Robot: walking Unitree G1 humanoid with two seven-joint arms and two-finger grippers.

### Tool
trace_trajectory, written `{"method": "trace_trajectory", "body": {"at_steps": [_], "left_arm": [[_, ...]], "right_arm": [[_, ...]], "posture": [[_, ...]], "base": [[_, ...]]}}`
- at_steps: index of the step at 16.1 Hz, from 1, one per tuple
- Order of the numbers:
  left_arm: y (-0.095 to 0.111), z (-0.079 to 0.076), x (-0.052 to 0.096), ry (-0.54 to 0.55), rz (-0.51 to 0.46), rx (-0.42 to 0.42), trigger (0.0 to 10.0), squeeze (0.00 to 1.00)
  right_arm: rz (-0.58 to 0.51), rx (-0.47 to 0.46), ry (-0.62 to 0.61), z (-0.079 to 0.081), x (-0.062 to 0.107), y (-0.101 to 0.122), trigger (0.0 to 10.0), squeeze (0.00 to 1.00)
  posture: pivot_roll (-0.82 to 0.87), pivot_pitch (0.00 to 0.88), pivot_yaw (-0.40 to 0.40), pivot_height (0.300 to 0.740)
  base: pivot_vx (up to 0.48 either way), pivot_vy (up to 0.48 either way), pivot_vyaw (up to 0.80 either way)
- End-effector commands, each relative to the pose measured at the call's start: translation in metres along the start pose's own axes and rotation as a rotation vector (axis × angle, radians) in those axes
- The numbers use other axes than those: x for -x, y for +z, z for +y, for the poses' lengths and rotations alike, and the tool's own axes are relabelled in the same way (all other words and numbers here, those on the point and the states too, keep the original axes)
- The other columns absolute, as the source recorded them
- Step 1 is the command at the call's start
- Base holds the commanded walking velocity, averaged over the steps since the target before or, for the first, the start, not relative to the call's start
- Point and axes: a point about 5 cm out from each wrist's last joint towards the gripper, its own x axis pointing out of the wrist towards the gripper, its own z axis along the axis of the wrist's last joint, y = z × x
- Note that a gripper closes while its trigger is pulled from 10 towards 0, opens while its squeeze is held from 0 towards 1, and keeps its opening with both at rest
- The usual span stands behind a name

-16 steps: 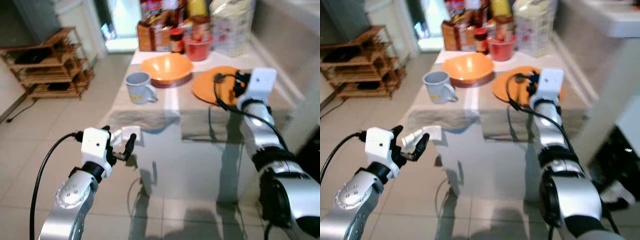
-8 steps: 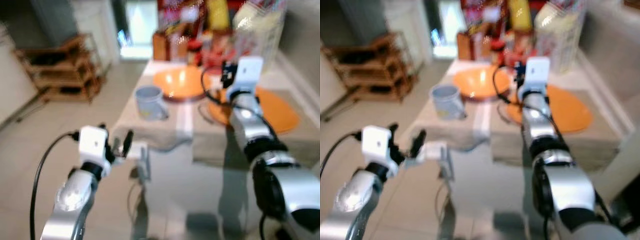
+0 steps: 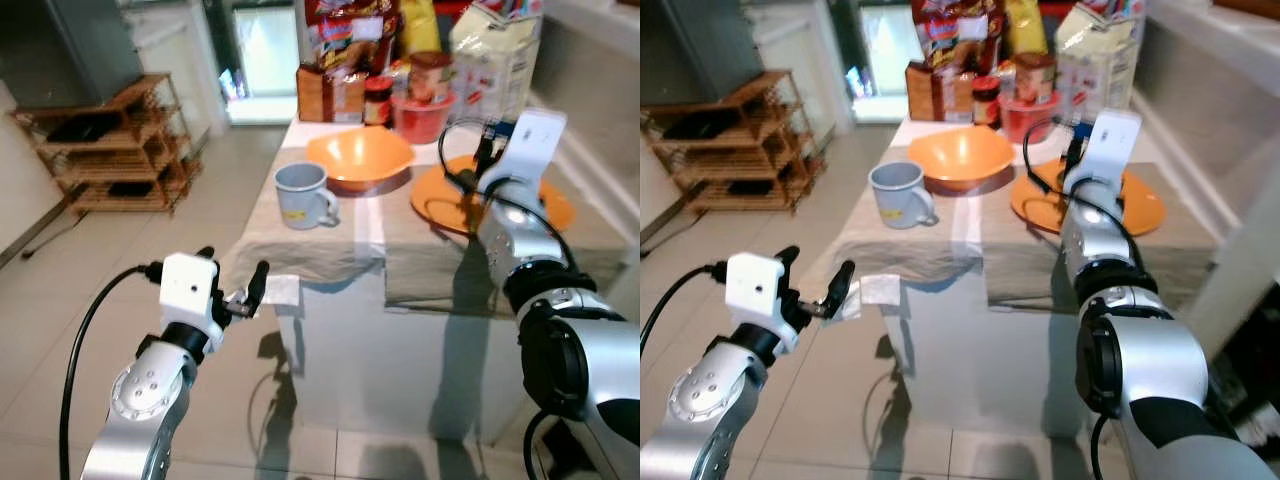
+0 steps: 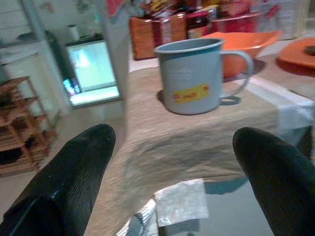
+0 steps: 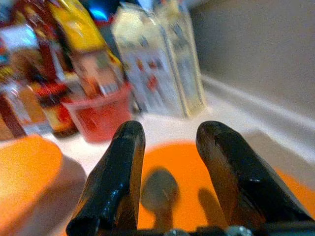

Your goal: Setting the table

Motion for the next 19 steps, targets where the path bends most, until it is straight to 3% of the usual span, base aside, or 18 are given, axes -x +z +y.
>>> {"method": "trace_trajectory", "body": {"at_steps": [1,5,10,12,13,14,15,17,18,19], "left_arm": [[0.005,0.004,0.002,-0.001,0.000,-0.018,10.0,0.00],[0.006,0.011,0.018,0.002,0.037,-0.048,10.0,0.00],[0.009,0.018,0.031,0.039,0.073,-0.082,10.0,0.00],[0.010,0.017,0.029,0.045,0.060,-0.077,10.0,0.00],[0.010,0.017,0.026,0.054,0.042,-0.087,10.0,0.00],[0.005,0.025,0.021,0.108,0.031,-0.060,10.0,0.00],[-0.004,0.034,0.011,0.176,0.034,-0.015,10.0,0.00],[-0.011,0.037,0.003,0.192,0.047,0.019,10.0,0.00],[-0.017,0.035,0.000,0.169,0.068,0.027,10.0,0.00],[-0.021,0.033,-0.001,0.154,0.079,0.034,10.0,0.00]], "right_arm": [[0.054,-0.005,0.013,0.004,0.001,-0.006,10.0,0.00],[0.134,0.052,-0.020,0.001,0.004,-0.021,10.0,0.00],[0.135,0.060,-0.001,0.007,0.004,-0.020,10.0,0.00],[0.015,0.129,0.032,0.017,0.003,-0.006,10.0,0.00],[-0.130,0.187,0.060,0.023,0.004,0.011,10.0,0.00],[-0.260,0.174,0.076,0.024,0.008,0.020,10.0,0.00],[-0.294,0.128,0.119,0.019,0.019,0.005,10.0,0.00],[-0.262,0.142,0.170,0.007,0.038,-0.024,10.0,0.00],[-0.236,0.143,0.167,-0.010,0.064,-0.042,10.0,0.00],[-0.221,0.161,0.169,-0.017,0.078,-0.050,10.0,0.00]], "posture": [[0.03,0.000,0.111,0.740],[0.10,0.000,0.123,0.740],[0.15,0.000,0.115,0.740],[0.14,0.000,0.100,0.740],[0.14,0.000,0.083,0.740],[0.12,0.000,0.063,0.740],[0.07,0.000,0.047,0.740],[-0.02,0.000,0.053,0.740],[-0.08,0.000,0.067,0.740],[-0.11,0.000,0.074,0.740]], "base": [[0.000,0.000,0.00],[0.000,0.000,0.00],[0.000,0.000,0.00],[0.000,0.000,0.00],[0.000,0.000,0.00],[0.000,0.000,0.00],[0.000,0.000,0.00],[0.000,0.000,0.00],[0.000,0.000,0.00],[0.000,0.000,0.00]]}}
